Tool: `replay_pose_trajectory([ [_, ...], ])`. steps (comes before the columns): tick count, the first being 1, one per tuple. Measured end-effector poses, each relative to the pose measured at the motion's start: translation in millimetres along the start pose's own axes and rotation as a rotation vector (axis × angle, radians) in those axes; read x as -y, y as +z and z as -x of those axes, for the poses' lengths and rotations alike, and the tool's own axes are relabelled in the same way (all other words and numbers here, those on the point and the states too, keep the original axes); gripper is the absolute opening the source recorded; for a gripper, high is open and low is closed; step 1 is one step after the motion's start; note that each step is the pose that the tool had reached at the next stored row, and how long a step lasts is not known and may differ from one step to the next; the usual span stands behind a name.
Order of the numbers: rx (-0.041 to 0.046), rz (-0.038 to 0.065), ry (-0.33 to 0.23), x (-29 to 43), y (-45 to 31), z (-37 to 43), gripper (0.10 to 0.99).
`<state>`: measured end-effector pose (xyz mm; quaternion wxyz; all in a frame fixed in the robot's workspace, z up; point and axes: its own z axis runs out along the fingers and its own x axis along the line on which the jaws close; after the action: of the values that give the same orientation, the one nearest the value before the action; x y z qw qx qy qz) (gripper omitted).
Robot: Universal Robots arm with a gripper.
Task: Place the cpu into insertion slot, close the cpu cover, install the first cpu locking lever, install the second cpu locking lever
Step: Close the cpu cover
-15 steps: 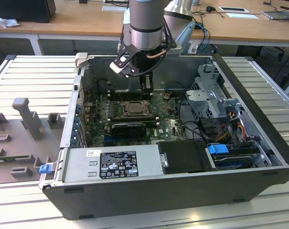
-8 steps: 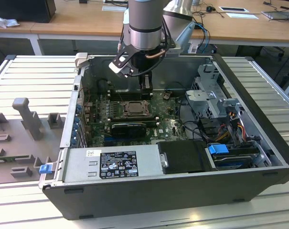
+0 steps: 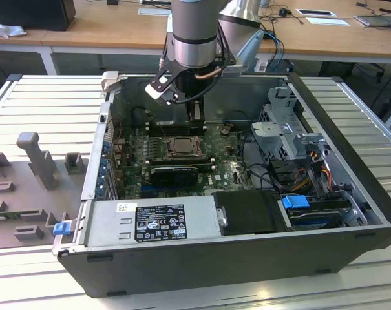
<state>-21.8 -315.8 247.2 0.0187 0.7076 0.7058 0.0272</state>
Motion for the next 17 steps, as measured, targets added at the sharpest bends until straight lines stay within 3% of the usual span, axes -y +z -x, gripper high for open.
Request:
replay_pose_trajectory([
  [17,-0.0001,0.000,0.000,6.2,-0.4,0.0,0.106],
])
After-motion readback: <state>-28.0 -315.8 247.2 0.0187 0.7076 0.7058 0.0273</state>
